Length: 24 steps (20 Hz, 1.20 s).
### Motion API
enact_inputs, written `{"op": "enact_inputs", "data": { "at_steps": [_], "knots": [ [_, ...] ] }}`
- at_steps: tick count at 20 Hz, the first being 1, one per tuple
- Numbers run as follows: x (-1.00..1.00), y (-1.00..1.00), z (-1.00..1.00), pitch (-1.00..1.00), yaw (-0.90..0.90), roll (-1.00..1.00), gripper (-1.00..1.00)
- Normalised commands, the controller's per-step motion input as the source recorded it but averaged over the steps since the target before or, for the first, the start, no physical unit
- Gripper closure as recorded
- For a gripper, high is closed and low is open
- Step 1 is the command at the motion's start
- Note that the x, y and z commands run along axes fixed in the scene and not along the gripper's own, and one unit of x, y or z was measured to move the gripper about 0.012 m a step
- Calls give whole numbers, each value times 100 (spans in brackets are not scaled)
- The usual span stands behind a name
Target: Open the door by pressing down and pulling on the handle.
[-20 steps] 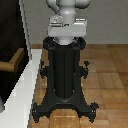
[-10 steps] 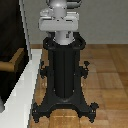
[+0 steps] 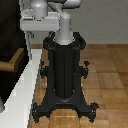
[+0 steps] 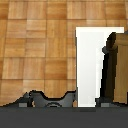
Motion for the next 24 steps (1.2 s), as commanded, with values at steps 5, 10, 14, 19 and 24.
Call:
{"op": "enact_inputs", "data": {
  "at_steps": [5, 10, 14, 19, 24],
  "knots": [
    [0, -80, 0, 0, 0, 0, -100],
    [0, -60, 0, 0, 0, 0, -100],
    [0, -50, 0, 0, 0, 0, -100],
    [0, -40, 0, 0, -6, 0, -100],
    [0, 0, 0, 0, -6, 0, -100]
  ]
}}
